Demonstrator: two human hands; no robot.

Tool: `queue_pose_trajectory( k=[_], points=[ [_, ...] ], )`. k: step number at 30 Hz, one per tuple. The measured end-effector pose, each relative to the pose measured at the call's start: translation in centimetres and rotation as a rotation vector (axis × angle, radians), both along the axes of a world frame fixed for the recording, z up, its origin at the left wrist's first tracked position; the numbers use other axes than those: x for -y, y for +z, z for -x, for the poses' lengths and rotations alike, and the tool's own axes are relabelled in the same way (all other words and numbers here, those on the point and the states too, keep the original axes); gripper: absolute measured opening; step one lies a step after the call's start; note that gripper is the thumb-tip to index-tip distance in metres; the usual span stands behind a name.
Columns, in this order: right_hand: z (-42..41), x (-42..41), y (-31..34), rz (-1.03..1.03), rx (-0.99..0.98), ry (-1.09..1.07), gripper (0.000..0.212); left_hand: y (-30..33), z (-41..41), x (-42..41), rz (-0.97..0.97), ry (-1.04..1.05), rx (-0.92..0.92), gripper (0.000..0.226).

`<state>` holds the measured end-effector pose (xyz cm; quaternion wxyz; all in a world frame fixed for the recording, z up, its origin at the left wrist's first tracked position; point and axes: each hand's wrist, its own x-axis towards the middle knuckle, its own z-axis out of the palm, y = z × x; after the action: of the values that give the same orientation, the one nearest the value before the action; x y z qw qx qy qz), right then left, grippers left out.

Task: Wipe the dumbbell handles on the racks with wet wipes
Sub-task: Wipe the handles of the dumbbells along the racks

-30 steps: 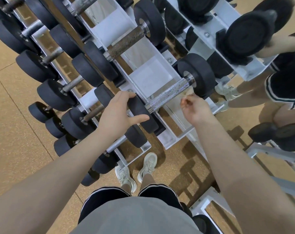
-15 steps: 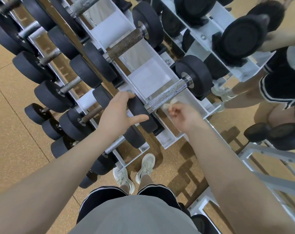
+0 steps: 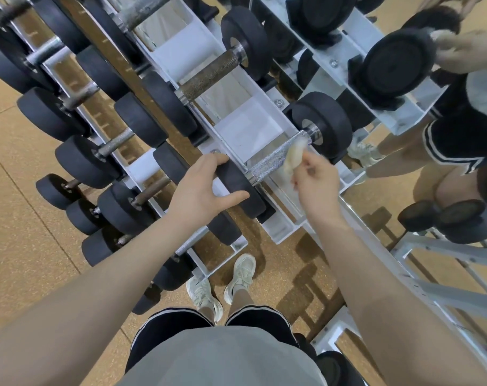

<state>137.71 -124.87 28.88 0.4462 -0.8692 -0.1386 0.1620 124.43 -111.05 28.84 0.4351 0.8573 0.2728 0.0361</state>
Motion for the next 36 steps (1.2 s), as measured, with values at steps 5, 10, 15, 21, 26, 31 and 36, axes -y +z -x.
queue_pose_trajectory(
  k=[5, 10, 15, 21, 26, 31, 36],
  points=[
    [-1.2, -1.6, -0.3, 0.31, 0.288, 0.294, 0.028, -0.7, 1.3, -1.1, 0.082, -0.098, -0.014, 0.07],
    [1.7, -1.2, 1.3, 0.242, -0.016, 0.437, 0.03, -0.7, 2.3, -1.7, 0.073, -0.124, 0.006, 0.057],
    [6.0, -0.1, 3.5, -0.264, -0.601, 0.015, 0.033, 0.7, 3.7, -1.4, 0.031, -0.265, 0.124, 0.056],
    [11.1, 1.9, 5.4, -0.565, -1.044, 0.07, 0.016, 3.5, 5.3, 0.6, 0.548, -0.285, 0.162, 0.039],
    [14.4, 3.9, 4.5, -0.54, -1.012, -0.024, 0.024, 3.4, 7.8, 2.1, 0.709, -0.261, 0.124, 0.005],
    [19.2, 6.0, 2.7, -0.426, -0.837, -0.066, 0.033, 1.3, 11.9, 3.8, 0.803, -0.228, 0.099, 0.007],
    [25.1, 7.7, 1.7, -0.34, -0.614, -0.153, 0.01, -0.9, 17.7, 5.5, 0.806, -0.293, 0.064, 0.002]
  ],
)
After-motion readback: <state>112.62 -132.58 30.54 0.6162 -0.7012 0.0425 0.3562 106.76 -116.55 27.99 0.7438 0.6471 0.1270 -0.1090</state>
